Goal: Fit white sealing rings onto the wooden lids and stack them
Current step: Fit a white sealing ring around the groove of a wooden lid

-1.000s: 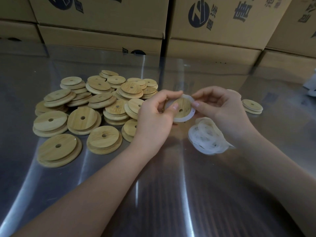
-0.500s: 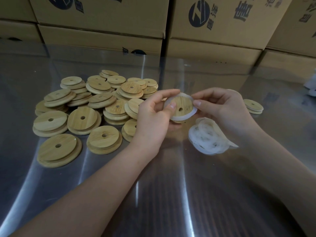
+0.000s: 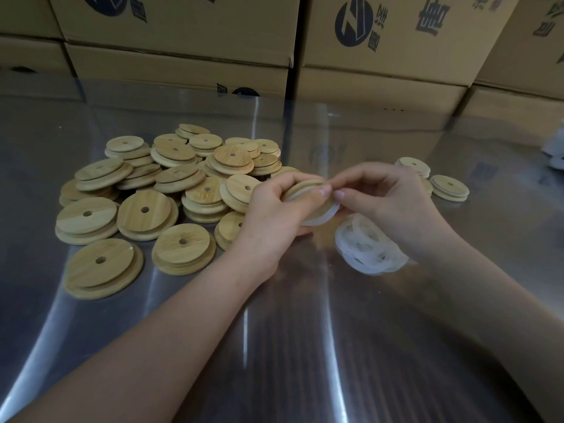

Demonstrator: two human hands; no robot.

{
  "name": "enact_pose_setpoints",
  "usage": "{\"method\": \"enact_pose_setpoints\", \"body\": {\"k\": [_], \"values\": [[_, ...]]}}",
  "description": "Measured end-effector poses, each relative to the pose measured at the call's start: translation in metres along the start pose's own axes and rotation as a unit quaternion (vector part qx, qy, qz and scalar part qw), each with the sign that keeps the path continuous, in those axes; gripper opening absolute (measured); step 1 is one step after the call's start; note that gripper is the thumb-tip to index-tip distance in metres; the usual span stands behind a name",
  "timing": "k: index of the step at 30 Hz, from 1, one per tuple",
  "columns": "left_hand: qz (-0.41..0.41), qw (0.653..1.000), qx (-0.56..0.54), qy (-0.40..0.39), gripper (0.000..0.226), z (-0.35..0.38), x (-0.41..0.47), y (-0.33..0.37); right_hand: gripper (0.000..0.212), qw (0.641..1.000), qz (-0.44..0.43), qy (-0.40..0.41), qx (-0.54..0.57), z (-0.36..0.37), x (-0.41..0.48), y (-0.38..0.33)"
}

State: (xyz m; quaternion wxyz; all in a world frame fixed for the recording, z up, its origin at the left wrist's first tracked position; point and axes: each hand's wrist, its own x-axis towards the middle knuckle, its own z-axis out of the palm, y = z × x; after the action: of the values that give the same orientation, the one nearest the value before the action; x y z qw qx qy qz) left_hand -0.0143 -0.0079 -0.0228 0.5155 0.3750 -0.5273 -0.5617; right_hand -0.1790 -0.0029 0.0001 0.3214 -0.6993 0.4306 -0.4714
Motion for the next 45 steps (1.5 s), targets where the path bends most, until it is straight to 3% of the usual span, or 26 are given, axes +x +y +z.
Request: {"method": "enact_pose_setpoints", "body": {"k": [17,24,33,42,45], "values": [[0.016,0.997,-0.062,0.032,0.006,0.004,-0.001,0.007,0.024,0.996,0.02,0.069,0.049,0.0,0.005,0.007],[0.002,0.996,-0.083,0.01,0.008,0.001,-0.001,0.007,0.027,0.997,-0.029,0.059,-0.029,-0.001,0.004,0.005],[0.004,0.999,-0.008,-0.044,0.019,-0.003,-0.001,0.008,0.024,0.992,-0.086,0.072,-0.053,-0.004,0.001,0.004],[0.103,0.987,0.118,-0.022,0.028,0.001,-0.003,0.004,0.017,0.977,-0.154,0.04,-0.141,-0.001,0.0,0.004],[0.115,0.987,0.114,-0.008,0.029,0.003,-0.004,0.005,0.016,0.973,-0.176,0.036,-0.148,0.0,0.0,0.004]]}}
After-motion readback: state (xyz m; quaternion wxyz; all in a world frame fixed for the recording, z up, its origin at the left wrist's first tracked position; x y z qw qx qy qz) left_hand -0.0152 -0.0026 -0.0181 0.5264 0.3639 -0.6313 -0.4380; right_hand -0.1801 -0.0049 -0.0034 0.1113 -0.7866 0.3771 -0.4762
